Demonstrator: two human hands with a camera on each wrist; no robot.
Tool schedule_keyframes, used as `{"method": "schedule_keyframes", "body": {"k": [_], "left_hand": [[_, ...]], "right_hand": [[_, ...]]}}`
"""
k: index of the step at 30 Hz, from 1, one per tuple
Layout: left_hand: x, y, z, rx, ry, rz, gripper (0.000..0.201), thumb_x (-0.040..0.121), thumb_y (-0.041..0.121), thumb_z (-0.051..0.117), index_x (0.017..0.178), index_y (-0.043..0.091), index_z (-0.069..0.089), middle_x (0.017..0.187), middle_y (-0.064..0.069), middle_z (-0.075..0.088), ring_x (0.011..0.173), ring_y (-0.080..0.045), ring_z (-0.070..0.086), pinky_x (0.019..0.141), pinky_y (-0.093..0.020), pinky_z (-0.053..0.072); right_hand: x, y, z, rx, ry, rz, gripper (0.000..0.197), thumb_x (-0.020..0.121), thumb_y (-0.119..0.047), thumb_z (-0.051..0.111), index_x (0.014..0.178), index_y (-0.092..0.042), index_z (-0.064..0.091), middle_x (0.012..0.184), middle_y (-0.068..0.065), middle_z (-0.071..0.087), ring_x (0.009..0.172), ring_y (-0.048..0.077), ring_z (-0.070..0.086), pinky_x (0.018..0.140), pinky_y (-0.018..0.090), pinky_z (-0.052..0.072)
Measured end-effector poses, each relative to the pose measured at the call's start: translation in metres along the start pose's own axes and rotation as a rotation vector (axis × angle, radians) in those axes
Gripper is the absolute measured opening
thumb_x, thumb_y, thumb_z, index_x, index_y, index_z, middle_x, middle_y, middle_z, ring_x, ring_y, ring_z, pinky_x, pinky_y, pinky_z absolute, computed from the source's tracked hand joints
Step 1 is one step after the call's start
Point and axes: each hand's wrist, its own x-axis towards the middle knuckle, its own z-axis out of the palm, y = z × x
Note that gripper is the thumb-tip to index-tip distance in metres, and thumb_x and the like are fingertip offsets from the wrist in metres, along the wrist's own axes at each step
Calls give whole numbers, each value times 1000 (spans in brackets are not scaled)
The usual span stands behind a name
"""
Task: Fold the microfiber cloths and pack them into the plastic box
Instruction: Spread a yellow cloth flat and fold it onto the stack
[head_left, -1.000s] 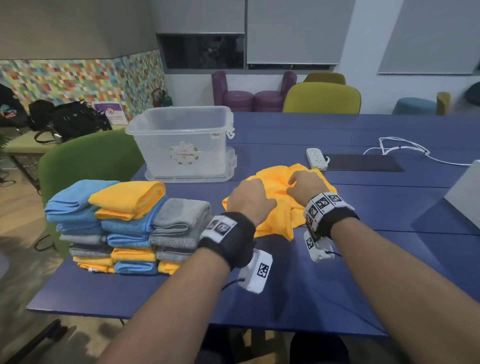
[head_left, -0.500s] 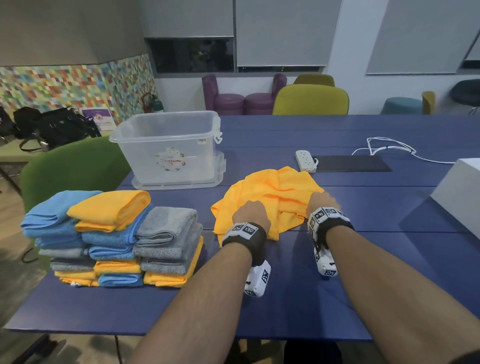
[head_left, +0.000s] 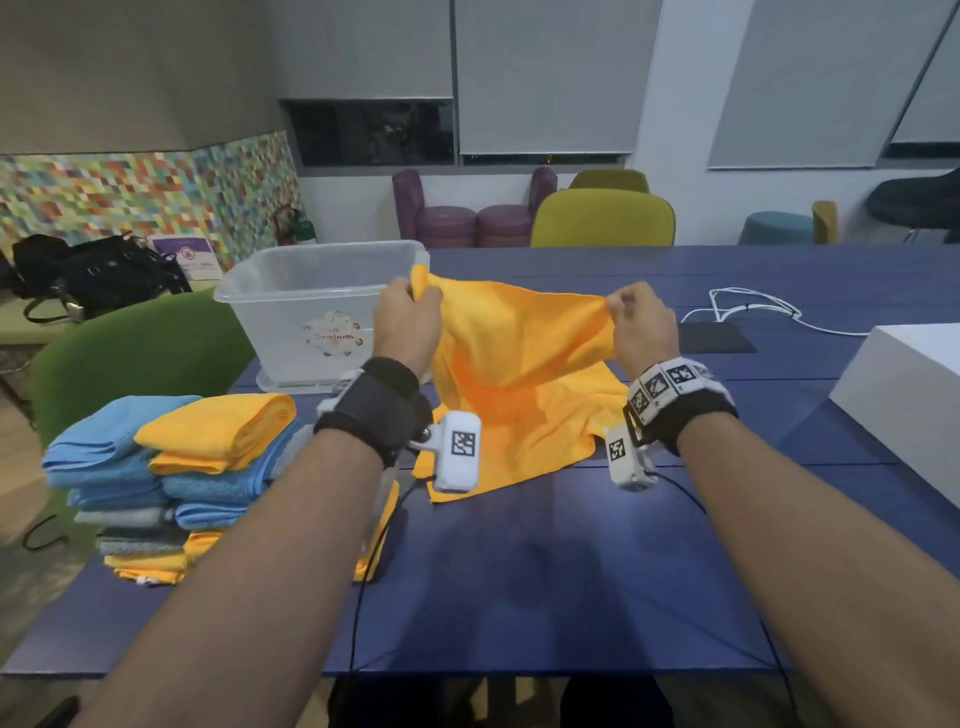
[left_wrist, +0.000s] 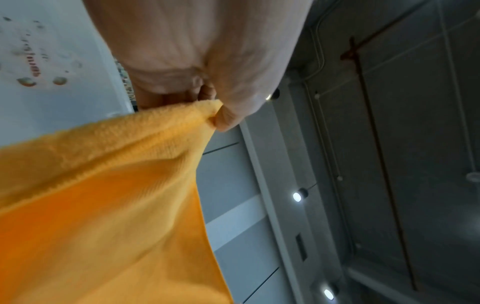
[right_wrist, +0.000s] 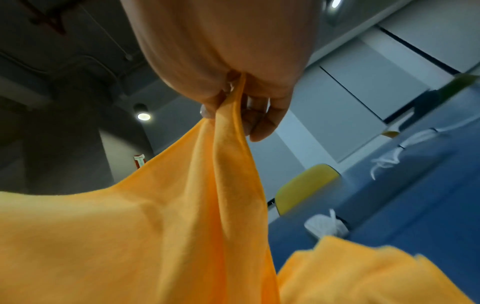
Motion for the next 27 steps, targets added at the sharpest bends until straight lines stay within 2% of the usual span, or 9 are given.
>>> {"method": "schedule_keyframes", "body": {"k": [4,8,11,13,15,18,23,25,27], "left_hand": [[14,23,-28,-41,70,94,38,98,22,53,64,24,36,61,6,34,57,-17,34,59,-33,28],[26,34,-53,-2,208,178,37,104,31,49,69,25,39,67,7,38,61,-12,37,64,-31,33],[32,41,-66,-6,254,206,38,105,33,49,68,26,41,67,9,39,62,-10,37,63,-30,34],[34,48,-72,-18,263,250,36,102,36,49,68,26,42,67,10,39,66,-13,37,65,-34,34],[33,58,-76,-35,263,288,33,102,36,49,70,28,43,69,12,40,66,-11,38,66,-33,35],[31,80,-84,-28,271,360,26,106,30,48,80,28,50,74,14,44,68,-4,41,67,-27,38],[36,110,-97,-56,319,480,9,105,24,50,102,20,58,84,12,53,75,-1,48,69,-16,42],[37,113,-99,-42,309,499,11,104,26,50,103,20,59,90,7,58,79,-4,51,73,-19,45],[37,110,-97,-12,283,486,14,102,29,49,103,21,61,93,4,61,80,-7,54,75,-25,47]], "right_hand": [[14,-15,-22,-43,7,-111,18,103,-27,56,108,-16,69,106,8,70,99,25,62,78,32,42],[21,-22,-43,-212,-3,-152,19,102,-13,55,111,-10,72,116,15,66,110,35,60,90,42,48],[24,-25,-56,-196,83,-143,22,99,-10,55,110,-7,74,112,19,66,107,38,61,92,44,51],[25,-33,-64,-90,182,-108,20,99,-15,56,106,-9,73,99,12,68,96,33,63,84,39,51],[27,-46,-73,23,276,-57,20,101,-24,56,101,-9,70,89,4,62,85,25,57,73,31,41],[36,-64,-92,169,401,-37,28,100,-34,59,98,-8,68,85,0,59,79,19,51,69,23,32],[49,-84,-120,221,516,-100,32,97,-40,63,102,-11,73,81,-3,61,75,11,53,59,11,31],[51,-88,-129,213,513,-111,31,96,-40,63,103,-12,74,82,-3,62,76,9,54,57,5,31],[51,-87,-133,202,489,-93,31,96,-42,63,105,-15,74,85,-5,64,79,8,57,64,11,38]]}}
